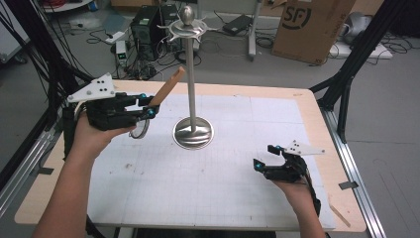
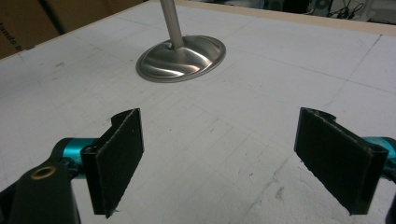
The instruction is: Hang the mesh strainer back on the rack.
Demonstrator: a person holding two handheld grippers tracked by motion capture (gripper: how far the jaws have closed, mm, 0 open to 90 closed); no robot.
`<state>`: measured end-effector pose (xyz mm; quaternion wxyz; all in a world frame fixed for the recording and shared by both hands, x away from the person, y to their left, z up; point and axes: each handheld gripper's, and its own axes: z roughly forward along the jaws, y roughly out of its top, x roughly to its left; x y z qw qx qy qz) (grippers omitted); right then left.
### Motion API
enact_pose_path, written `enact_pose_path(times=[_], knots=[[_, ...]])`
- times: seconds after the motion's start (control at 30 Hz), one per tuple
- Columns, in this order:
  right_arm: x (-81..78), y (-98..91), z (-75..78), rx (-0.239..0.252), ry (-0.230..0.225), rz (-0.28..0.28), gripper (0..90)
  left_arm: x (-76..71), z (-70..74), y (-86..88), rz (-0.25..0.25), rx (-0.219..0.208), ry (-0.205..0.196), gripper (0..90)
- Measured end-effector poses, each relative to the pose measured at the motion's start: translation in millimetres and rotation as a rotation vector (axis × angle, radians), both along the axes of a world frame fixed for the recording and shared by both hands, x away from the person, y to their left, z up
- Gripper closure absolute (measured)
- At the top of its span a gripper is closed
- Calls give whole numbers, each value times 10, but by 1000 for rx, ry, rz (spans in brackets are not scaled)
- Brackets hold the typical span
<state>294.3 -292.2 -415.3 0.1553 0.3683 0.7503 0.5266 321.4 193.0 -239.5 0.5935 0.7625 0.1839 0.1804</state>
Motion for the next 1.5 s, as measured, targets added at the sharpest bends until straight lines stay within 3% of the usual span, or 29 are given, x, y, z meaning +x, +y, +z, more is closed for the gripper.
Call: enact_pose_path(times=[0.5,0.8,1.5], knots=[[-1,-3,2,6,3,0,147,91,280,69,37,-2,-29,688],[-2,-11,6,8,0,-1,147,145,392,170,80,-37,-45,688],[-2,-18,9,12,5,-2,147,344,357,45,147,-2,-24,687]])
